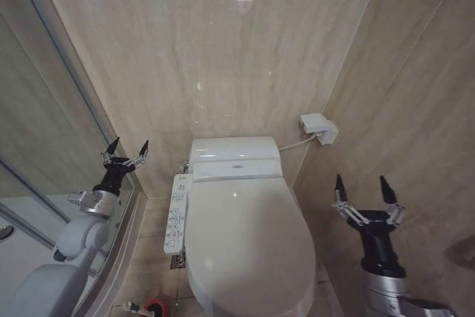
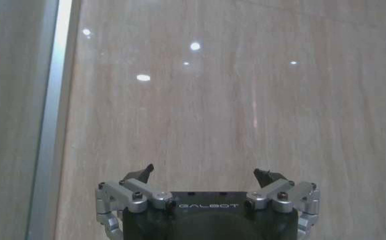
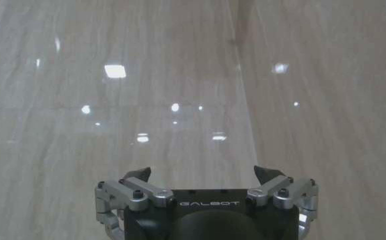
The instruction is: Open the toilet lid, clean the toilet bowl with a toilet brush, close the toilet lid, and flush.
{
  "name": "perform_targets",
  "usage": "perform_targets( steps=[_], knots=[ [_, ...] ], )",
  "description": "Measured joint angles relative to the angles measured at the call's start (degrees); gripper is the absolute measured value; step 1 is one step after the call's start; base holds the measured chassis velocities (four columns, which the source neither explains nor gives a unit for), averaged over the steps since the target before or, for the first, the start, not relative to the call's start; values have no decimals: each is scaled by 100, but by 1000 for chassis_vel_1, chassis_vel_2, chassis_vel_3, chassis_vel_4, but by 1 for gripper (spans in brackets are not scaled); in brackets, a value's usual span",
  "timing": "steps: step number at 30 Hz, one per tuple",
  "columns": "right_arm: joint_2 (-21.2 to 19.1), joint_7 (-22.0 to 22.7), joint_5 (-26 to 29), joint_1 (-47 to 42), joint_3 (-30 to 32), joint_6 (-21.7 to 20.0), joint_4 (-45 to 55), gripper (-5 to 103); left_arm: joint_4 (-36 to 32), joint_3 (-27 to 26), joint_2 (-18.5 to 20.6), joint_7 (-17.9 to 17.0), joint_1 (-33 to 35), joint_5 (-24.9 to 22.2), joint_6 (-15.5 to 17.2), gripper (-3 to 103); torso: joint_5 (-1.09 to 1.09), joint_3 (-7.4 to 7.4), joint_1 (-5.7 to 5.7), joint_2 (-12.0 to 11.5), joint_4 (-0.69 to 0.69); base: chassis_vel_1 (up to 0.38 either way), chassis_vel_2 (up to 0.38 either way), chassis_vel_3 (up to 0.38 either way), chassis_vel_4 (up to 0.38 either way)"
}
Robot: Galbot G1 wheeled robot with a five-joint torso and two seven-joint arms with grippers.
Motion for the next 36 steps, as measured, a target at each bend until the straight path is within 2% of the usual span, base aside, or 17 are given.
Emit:
perform_targets(
  steps=[3, 4, 7, 8, 11, 20, 21, 23, 24, 26, 27, 28, 29, 30, 33, 36],
  knots=[
    [-87, -30, -6, 120, -108, 0, -142, 100, 560, 7, 11, 792, -146, -83, -308, 100, 0, 0, 0, 0, 1, 0, 0, 0, 0],
    [-87, -30, -6, 120, -108, 0, -142, 100, 560, 7, 11, 792, -146, -83, -308, 100, 0, 0, 0, 0, 1, 0, 0, 0, 0],
    [-174, -34, 1, 178, -125, -2, -248, 100, 1134, 180, -73, 1245, -407, -99, -525, 100, 1, 0, 0, 0, 0, 0, 0, 0, 0],
    [-174, -34, 1, 178, -125, -2, -248, 100, 1134, 180, -73, 1245, -407, -99, -525, 100, 1, 0, 0, 0, 0, 0, 0, 0, 0],
    [-169, -34, 15, 183, -119, 0, -272, 100, 1698, 449, -203, 1452, -747, -91, -671, 100, 0, 0, 0, 0, -3, 0, 0, 0, 0],
    [-112, -48, 27, 237, -130, 2, -398, 100, 2519, 806, -368, 1744, -1354, -58, -776, 101, 1, 0, -1, 0, -1, 0, 0, 0, 0],
    [-101, -53, 28, 251, -135, 2, -426, 100, 2721, 882, -384, 1834, -1499, -56, -810, 84, 1, 0, -1, 0, -1, 0, 0, 0, 0],
    [-88, -56, 29, 271, -136, 2, -470, 100, 2963, 983, -401, 1986, -1682, -55, -846, 84, 1, 0, -1, 0, 0, 0, 0, 0, 0],
    [-84, -59, 30, 272, -135, 4, -492, 100, 3162, 1058, -419, 2170, -1817, -62, -895, 84, 1, 0, -1, 0, 0, 0, 0, 0, 0],
    [-83, -59, 30, 273, -134, 6, -505, 100, 3250, 1092, -428, 2262, -1880, -66, -921, 84, 1, 0, -1, 0, 0, 0, 0, 0, 0],
    [-79, -60, 32, 271, -133, 9, -520, 100, 3428, 1175, -447, 2474, -2022, -77, -967, 84, 2, 0, -1, 0, 0, 0, 0, 0, 0],
    [-77, -61, 33, 270, -132, 10, -526, 100, 3544, 1224, -464, 2608, -2106, -93, -986, 56, 2, 0, -1, 0, -1, 0, 0, 0, 0],
    [-72, -62, 33, 270, -130, 12, -541, 100, 3738, 1301, -498, 2825, -2245, -137, -1027, 56, 1, 0, -1, 0, 0, 0, 0, 0, 0],
    [-72, -62, 33, 270, -130, 12, -541, 100, 3738, 1301, -498, 2825, -2245, -137, -1027, 56, 1, 0, -1, 0, 0, 0, 0, 0, 0],
    [-48, -76, 33, 273, -128, 19, -570, 100, 4210, 1511, -609, 3283, -2585, -219, -1128, 56, 1, 0, 0, 0, -1, 0, 0, 0, 0],
    [-41, -80, 34, 273, -128, 22, -578, 100, 4352, 1590, -655, 3407, -2703, -188, -1145, 56, 1, 0, 0, 0, -2, 0, 0, 0, 0]
  ],
)
